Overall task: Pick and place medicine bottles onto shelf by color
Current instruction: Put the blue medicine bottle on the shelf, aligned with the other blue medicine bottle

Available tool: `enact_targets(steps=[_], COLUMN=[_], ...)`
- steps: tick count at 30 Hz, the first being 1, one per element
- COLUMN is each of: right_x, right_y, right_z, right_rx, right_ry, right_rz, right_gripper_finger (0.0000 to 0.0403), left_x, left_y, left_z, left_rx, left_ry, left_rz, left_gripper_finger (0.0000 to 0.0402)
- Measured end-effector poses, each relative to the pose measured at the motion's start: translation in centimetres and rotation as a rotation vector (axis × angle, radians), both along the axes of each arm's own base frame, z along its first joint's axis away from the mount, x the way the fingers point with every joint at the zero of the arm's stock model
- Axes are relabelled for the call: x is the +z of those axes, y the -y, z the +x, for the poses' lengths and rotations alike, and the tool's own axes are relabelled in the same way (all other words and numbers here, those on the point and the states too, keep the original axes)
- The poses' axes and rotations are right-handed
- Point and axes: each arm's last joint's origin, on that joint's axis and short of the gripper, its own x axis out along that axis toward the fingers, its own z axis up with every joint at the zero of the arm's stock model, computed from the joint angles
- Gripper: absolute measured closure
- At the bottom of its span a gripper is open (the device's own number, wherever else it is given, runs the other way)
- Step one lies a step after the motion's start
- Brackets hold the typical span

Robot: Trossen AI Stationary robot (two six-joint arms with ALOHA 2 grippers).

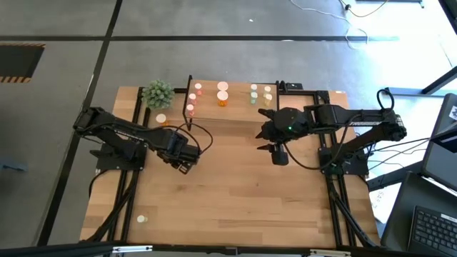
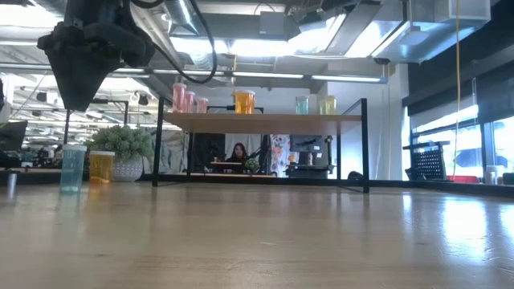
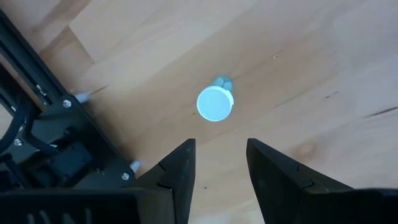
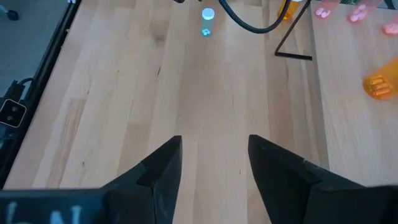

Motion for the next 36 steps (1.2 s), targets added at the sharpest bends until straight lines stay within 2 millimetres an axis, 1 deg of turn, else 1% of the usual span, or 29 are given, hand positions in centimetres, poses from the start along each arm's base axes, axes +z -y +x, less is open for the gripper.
enact_targets(steps=[16,20,23,29,33,36], right_x=[0.0,0.3,0.7,1.7,1.6,0.9], right_y=[0.0,0.0,0.0,-0.2,-0.1,0.3], right_z=[0.0,0.3,0.6,1.6,3.0,4.5], right_rx=[-0.001,-0.003,-0.037,-0.006,0.006,-0.008], right_ry=[0.005,0.043,0.092,0.234,0.303,0.323], right_rz=[0.001,0.006,0.046,0.061,0.05,0.05], right_gripper_finger=[0.0215,0.0215,0.0215,0.0215,0.0215,0.0215], left_x=[0.0,0.0,0.0,0.2,2.0,2.8], left_y=[0.0,0.0,0.0,0.1,0.4,0.5], left_z=[0.1,0.1,0.1,0.1,-1.0,-1.8], left_rx=[-0.055,-0.071,-0.072,-0.077,-0.082,-0.057], left_ry=[0.001,0.007,0.007,0.017,0.11,0.163], left_rz=[-0.001,-0.002,-0.002,0.04,0.047,0.087], left_gripper_finger=[0.0264,0.0264,0.0264,0.0264,0.0264,0.0264])
